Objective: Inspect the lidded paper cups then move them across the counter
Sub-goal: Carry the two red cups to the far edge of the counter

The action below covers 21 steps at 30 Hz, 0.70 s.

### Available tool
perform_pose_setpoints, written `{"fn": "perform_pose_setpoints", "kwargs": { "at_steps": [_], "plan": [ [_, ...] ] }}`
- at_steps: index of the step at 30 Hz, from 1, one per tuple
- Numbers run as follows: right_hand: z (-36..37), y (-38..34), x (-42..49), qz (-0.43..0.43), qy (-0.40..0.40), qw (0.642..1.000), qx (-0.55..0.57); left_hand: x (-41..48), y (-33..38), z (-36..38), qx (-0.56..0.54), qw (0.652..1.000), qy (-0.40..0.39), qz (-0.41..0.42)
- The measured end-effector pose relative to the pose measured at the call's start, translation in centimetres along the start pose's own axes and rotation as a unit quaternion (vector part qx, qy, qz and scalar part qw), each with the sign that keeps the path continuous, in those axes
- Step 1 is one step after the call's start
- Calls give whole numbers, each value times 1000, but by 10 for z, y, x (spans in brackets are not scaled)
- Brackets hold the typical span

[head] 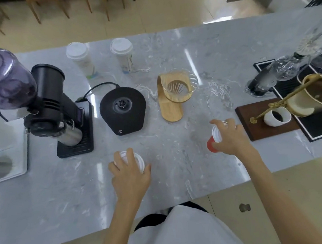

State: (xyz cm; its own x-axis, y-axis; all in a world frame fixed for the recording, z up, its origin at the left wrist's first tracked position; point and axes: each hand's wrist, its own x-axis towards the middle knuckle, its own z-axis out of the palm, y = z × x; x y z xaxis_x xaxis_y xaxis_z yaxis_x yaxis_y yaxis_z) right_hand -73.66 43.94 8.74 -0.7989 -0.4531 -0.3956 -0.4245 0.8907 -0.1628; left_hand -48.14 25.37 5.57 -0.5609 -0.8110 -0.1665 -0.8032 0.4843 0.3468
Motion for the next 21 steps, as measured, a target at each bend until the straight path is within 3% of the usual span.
{"fn": "perform_pose_setpoints", "kwargs": {
  "at_steps": [5,11,16,21],
  "plan": [
    [8,6,-2,-19,34,999,-8,1,3,1,-3,1000,18,-13],
    [-8,28,4,-55,-37,994,92,12,8,-25,-63,995,-38,-66],
    [-104,34,34,-106,-58,990,80,68,62,-122,-71,992,-101,31],
    [-227,9,73,-171,56,983,33,130,157,-228,-183,973,-74,117]
  ]
}}
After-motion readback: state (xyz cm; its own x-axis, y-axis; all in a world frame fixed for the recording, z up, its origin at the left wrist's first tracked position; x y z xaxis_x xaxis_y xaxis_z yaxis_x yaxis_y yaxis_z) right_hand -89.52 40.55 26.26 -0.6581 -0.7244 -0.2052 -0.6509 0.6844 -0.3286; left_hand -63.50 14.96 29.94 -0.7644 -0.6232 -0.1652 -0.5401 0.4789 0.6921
